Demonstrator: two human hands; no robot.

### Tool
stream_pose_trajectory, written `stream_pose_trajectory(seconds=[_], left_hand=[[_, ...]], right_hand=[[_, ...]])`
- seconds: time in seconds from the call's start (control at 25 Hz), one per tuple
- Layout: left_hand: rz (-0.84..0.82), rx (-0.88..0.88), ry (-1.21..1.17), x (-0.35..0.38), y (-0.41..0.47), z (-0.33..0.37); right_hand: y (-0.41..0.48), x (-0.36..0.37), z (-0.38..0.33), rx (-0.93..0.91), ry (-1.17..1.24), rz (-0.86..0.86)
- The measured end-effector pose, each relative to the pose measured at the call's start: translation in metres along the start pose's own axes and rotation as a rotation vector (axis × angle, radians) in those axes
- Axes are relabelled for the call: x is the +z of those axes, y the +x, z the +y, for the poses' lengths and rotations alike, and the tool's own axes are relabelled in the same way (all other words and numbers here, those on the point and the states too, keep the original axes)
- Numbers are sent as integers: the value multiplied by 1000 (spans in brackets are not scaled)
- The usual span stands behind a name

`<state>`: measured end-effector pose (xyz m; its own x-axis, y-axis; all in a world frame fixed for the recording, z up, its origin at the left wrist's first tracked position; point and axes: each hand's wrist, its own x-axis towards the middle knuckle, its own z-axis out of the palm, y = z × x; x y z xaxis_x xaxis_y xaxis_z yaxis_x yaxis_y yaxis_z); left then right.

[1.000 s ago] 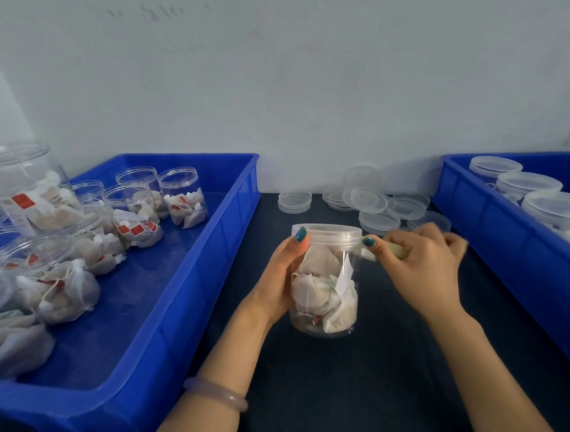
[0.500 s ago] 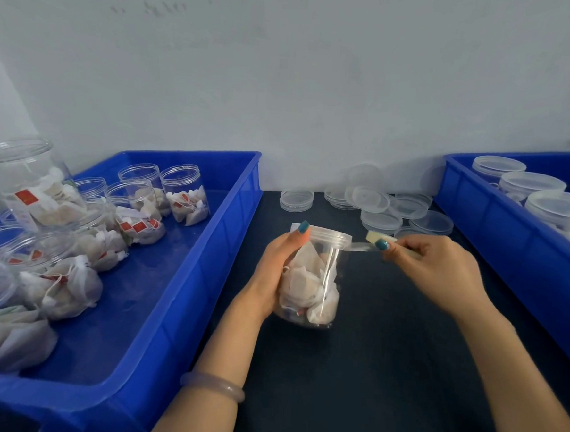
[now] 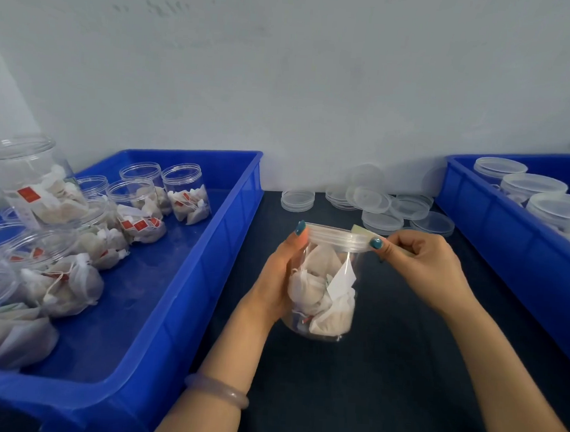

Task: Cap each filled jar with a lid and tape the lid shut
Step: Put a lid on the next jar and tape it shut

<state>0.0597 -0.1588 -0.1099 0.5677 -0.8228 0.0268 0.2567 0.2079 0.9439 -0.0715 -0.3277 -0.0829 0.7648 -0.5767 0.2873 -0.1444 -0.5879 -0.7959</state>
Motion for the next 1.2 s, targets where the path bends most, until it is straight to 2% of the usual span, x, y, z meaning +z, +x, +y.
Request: stream_pose_trajectory(seconds=[0.12,0.28,0.36,0.52,0.6,0.68,0.8,0.92,1.04,1.2], left_hand=[[-74,-47,-68,2,-2,-2],[-32,-47,5,0,2,-6],[-16,-23,69,-2,3,-5],[243,122,297,2,10,-8],[314,268,410,6,11,-10],[343,340,466,9,9,-9],[276,318,565,7,8,-10],[216,235,677,5,9,-12],[225,217,681,-2,10,-8],[206,201,588,-5,9,0]], right_hand=[[-2,-1,-1,-48,61,-39],[-3,-7,6,-77,59,-120],[-1,-8,10,-65,15,-101],[0,-4,13,-15,-151,-28],[-1,1,12,-23,-194,32],[-3,5,11,-58,-264,108],[-3,9,10,-112,-297,131],[-3,12,10,-142,-306,50],[-3,7,14,-197,-364,8],[-1,-8,18,-344,-394,112]])
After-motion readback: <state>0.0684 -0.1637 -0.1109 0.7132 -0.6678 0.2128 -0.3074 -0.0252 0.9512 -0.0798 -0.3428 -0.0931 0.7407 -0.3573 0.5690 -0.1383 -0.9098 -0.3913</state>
